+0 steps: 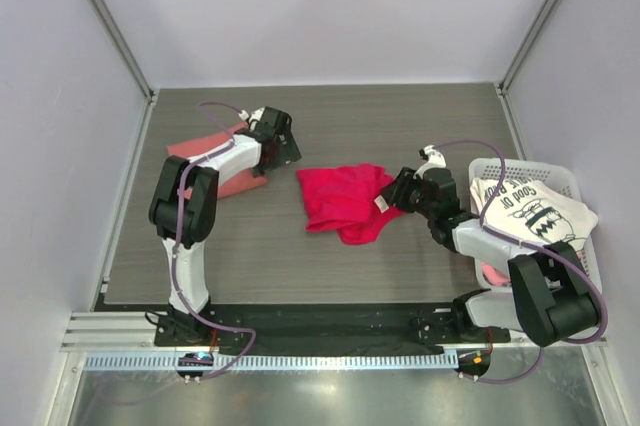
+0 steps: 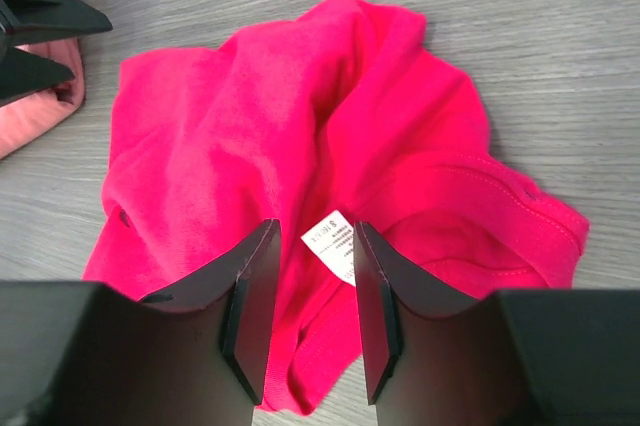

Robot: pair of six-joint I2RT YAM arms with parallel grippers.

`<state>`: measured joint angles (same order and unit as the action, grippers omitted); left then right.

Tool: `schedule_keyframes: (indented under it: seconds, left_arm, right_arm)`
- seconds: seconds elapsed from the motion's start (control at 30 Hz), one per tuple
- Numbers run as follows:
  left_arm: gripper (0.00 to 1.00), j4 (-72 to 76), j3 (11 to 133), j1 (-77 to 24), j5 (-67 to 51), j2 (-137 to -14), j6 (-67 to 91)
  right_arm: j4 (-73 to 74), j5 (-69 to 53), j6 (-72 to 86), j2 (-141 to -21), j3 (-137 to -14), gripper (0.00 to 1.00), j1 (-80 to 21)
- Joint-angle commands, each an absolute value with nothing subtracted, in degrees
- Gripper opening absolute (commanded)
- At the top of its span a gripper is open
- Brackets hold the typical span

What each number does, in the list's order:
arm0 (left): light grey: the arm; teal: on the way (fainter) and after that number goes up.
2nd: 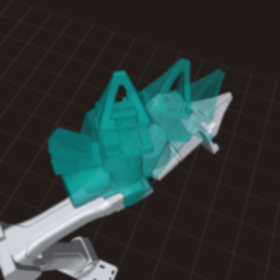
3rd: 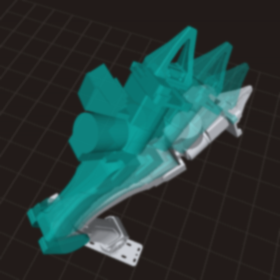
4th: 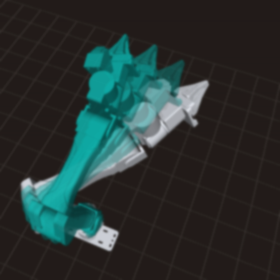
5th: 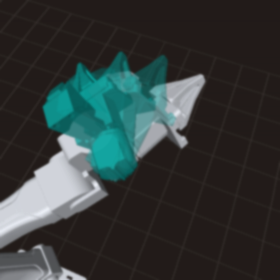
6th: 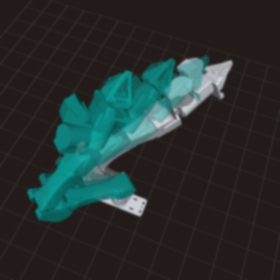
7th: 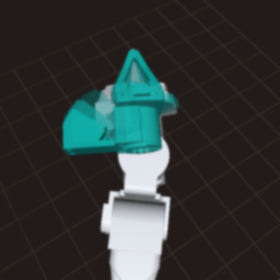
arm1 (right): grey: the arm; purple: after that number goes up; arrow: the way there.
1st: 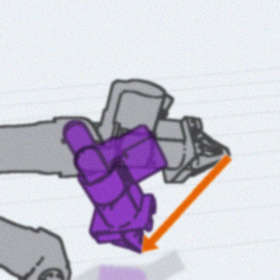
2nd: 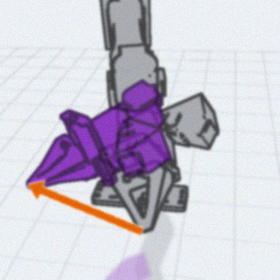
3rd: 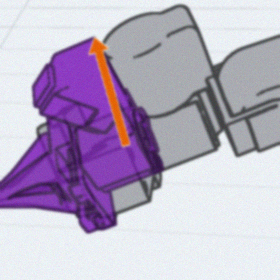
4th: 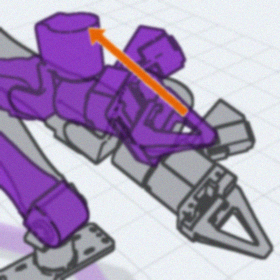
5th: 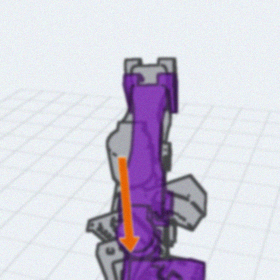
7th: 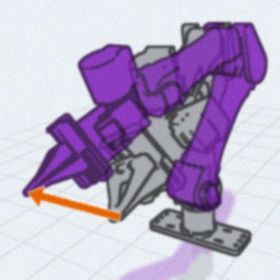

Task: Fold and stack the t-shirts
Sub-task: Flatten the tshirt out

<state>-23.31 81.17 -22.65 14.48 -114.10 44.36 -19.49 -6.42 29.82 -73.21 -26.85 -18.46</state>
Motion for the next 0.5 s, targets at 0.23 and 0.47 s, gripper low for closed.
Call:
schedule_keyframes:
  seconds: [0.23, 0.47]
  left_arm:
    - [0.96, -29.96, 83.06, -20.57, 13.18, -118.39, 44.56]
    - [0.96, -33.67, 75.97, -15.49, 20.56, -113.39, 47.02]
  right_arm:
    - [-27.07, -3.78, 28.3, -73.47, -24.96, 0.41, -18.9]
    - [-27.16, -3.87, 28.21, -73.83, -25.22, 0.41, -18.9]
